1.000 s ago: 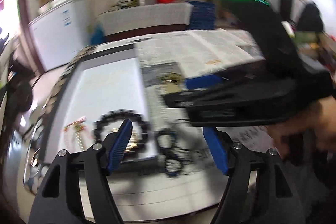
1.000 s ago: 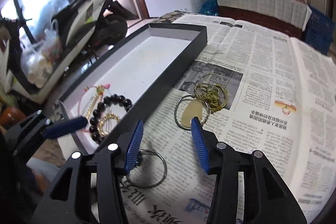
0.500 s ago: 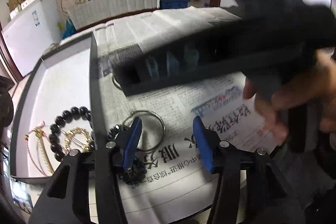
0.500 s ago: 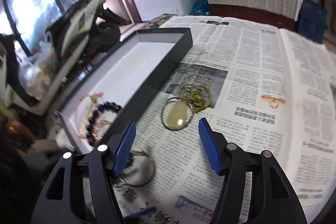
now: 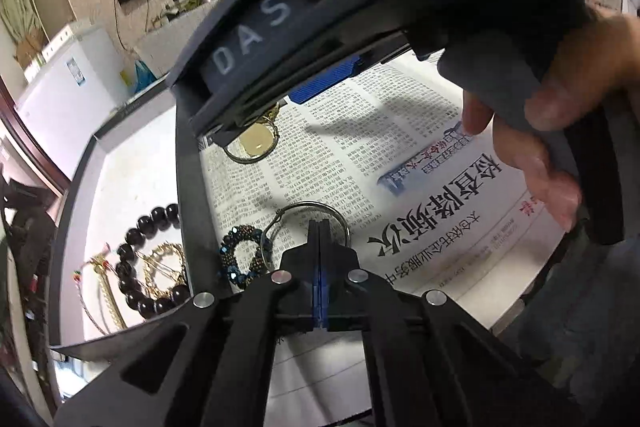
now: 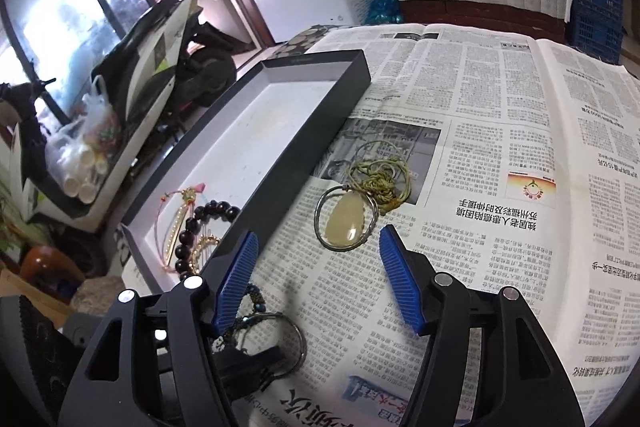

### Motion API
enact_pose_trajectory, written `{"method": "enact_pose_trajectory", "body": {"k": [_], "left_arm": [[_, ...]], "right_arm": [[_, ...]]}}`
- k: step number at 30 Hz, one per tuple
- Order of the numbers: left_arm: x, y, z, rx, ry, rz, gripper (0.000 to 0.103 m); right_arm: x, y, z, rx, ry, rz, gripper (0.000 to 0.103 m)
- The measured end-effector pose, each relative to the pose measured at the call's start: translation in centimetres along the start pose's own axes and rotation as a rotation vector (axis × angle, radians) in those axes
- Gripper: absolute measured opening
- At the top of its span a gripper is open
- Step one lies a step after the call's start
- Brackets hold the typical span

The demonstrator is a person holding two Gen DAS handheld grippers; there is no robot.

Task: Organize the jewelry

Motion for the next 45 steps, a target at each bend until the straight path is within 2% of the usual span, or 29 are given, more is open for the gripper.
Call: {"method": "enact_pose_trajectory", "body": {"k": [9,10,11,12,17,20,25,31,33,35,45], "left_arm": [[-1.0,0.0,-1.4,-0.062,-0.058,0.044,0.002],[-1.1,0.0,-1.6,-0.058,-0.076,0.051,0.007],[-1.2,0.2,-2.1,-0.061,-0.082,0.057,0.021],[-1.7,0.2,-2.4,-0.068,-0.074,0.061,0.029],[-3.2,0.3,-3.4,-0.065,-0.112,0.121,0.035],[-3.9,-0.3,-3.7,-0.066,-0.163,0.138,0.037],[-4.8,-0.1,-4.6,-0.086,-0.19,0.165,0.037],[-3.7,-0.3,-4.4,-0.068,-0.17,0.07,0.037],[-3.6,-0.2,-4.6,-0.065,-0.166,0.067,0.033],[-3.7,-0.4,-4.8,-0.062,-0.16,0.064,0.005],[-3.3,-0.8,-4.9,-0.027,-0.087,0.049,0.003]], "right_arm": [[0.0,0.0,0.0,0.002,0.001,0.001,0.066],[0.0,-0.1,0.0,0.001,0.001,0.001,0.066],[0.0,-0.1,0.0,0.0,0.002,0.002,0.066],[0.0,-0.1,0.0,0.0,0.003,0.003,0.066],[-0.1,0.0,0.0,0.0,0.002,0.0,0.066],[-0.1,0.0,-0.1,-0.003,0.002,0.003,0.066],[-0.1,0.1,-0.2,-0.001,0.003,-0.001,0.066],[-0.2,0.0,-0.4,-0.014,-0.006,0.008,0.066],[-0.1,0.0,-0.4,-0.012,-0.01,0.007,0.066],[0.0,0.1,-0.3,-0.008,-0.013,0.002,0.066],[0.8,0.0,-0.3,-0.02,-0.052,0.033,0.066]]}}
Point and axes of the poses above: each gripper's, at about its wrist camera, not at the fingertips, and z roughly against the way its jaws point, x to its right, y to its top, the point moved 2 cm from there along -z, roughly the way its jaws point, and after that the axes turned 15 degrees about y, right-handed, at the moved point
